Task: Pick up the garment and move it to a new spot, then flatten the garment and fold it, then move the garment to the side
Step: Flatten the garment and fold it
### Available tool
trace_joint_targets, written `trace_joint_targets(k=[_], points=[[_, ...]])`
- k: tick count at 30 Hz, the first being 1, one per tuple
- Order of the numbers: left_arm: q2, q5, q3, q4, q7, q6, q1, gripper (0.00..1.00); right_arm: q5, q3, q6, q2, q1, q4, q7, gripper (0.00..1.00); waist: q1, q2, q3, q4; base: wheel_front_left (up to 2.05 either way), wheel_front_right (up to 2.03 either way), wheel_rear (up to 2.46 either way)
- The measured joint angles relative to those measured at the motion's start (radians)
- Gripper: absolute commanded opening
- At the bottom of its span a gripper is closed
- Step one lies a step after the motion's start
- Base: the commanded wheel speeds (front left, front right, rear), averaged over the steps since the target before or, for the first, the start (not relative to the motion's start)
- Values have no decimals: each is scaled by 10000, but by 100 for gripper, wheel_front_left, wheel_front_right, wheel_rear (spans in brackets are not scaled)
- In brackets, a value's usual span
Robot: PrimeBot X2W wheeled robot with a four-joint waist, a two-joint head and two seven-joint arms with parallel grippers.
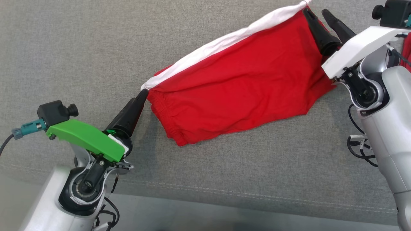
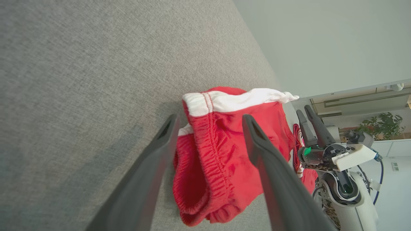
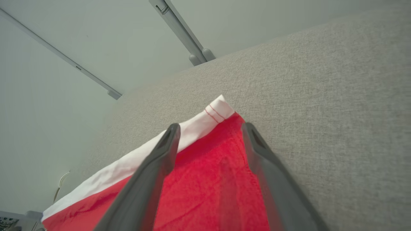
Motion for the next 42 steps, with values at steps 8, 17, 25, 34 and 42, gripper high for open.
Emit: trace_joint_targets(k=[8, 17, 25, 34, 42], points=[[10, 19, 102, 121, -169, 31, -2, 100, -151, -79, 2, 48, -194, 366, -499, 100, 0, 1, -105, -87, 0, 0, 0], [537, 1599, 107, 169, -1055, -278, -109, 100, -1099, -121, 144, -374, -149, 67, -2211, 100, 0, 0, -446, -257, 0, 0, 0], [711, 2694, 12, 464, -2125, -543, 343, 100, -2194, -228, -4, -984, 1150, -355, -3950, 100, 0, 1, -1088, -542, 0, 0, 0], [1467, 4575, -188, 1170, -3448, -430, 1827, 100, -3133, -481, -1009, -1381, 3377, -683, -4186, 100, 0, 0, -2162, -988, 0, 0, 0], [1553, 5300, -499, 1636, -3827, -307, 3167, 100, -3162, -863, -1607, -1271, 5683, -1141, -4184, 100, 0, 0, -3251, -1387, 0, 0, 0]])
